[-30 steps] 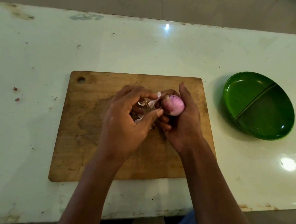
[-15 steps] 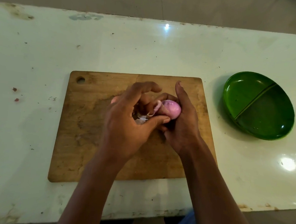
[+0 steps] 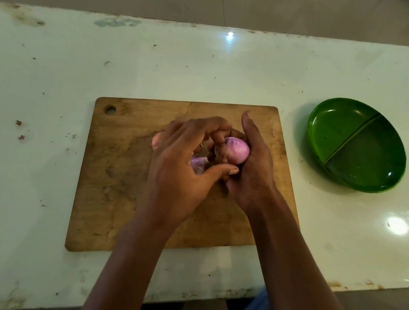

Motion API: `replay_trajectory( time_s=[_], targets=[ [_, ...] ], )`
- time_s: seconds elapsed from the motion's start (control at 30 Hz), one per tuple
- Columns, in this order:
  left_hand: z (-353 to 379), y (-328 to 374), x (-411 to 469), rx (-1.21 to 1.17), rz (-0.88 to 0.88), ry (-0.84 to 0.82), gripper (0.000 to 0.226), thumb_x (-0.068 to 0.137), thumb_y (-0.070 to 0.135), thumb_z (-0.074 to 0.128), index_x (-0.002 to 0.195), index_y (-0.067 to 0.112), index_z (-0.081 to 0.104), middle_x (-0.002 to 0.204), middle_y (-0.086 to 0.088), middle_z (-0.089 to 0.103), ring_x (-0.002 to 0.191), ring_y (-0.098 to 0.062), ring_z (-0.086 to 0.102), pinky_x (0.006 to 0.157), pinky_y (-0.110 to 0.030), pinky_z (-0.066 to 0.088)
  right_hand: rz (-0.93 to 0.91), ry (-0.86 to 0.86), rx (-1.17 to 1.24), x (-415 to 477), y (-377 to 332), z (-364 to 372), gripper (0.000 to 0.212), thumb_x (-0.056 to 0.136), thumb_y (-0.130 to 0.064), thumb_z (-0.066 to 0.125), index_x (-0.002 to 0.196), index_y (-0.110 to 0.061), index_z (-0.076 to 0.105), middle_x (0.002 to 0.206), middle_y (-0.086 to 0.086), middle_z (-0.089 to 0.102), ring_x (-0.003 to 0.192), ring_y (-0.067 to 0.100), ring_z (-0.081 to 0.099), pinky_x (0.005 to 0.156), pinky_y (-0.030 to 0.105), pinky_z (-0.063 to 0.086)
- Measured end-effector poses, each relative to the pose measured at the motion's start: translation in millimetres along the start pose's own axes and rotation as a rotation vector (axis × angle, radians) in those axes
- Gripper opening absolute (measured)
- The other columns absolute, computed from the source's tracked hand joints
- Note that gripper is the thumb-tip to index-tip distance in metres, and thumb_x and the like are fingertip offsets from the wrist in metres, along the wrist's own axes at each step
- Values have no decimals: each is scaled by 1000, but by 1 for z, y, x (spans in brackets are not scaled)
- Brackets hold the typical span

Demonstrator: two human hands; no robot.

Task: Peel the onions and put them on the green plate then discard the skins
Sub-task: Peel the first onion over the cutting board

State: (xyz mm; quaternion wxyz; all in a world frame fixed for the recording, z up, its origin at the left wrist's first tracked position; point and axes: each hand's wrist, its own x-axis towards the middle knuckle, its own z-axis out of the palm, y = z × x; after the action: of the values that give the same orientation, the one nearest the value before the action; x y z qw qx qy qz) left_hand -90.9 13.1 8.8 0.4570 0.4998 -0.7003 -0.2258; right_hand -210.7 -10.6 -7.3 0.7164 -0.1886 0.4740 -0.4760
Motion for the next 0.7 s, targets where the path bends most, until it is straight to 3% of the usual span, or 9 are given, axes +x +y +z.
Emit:
replay_trajectory(
  time_s=[0.17, 0.3, 0.4, 0.7],
  targets=[
    [1, 1, -1, 31, -43, -13, 58, 66, 21, 80, 119, 10, 58, 104, 4, 58, 97, -19, 60, 80, -27, 52, -9, 12, -57, -1, -1, 2, 50, 94, -50, 44, 69, -11, 63, 60, 3, 62, 57, 16, 59, 64, 30, 47],
    [3, 1, -2, 36, -72, -37, 59, 66, 20, 78, 120, 11, 56, 103, -5, 61, 93, -13, 59, 80, -16, 47, -16, 18, -69, -1, -1, 2, 50, 95, -50, 44, 68, -12, 62, 57, 2, 60, 53, 14, 56, 58, 27, 43],
    [3, 0, -2, 24, -79, -45, 58, 67, 20, 77, 119, 12, 55, 101, -6, 61, 91, -11, 59, 80, -17, 48, -22, 7, -84, -2, 0, 2, 50, 96, -49, 42, 69, -11, 60, 54, 0, 58, 48, 11, 54, 47, 21, 41],
    [3, -1, -2, 7, -56, -37, 52, 66, 19, 77, 112, 7, 56, 93, 0, 61, 88, -11, 60, 77, -9, 45, -29, 5, -80, -1, 0, 2, 51, 97, -48, 43, 70, -9, 61, 56, 3, 59, 46, 12, 54, 40, 20, 41]
  ],
)
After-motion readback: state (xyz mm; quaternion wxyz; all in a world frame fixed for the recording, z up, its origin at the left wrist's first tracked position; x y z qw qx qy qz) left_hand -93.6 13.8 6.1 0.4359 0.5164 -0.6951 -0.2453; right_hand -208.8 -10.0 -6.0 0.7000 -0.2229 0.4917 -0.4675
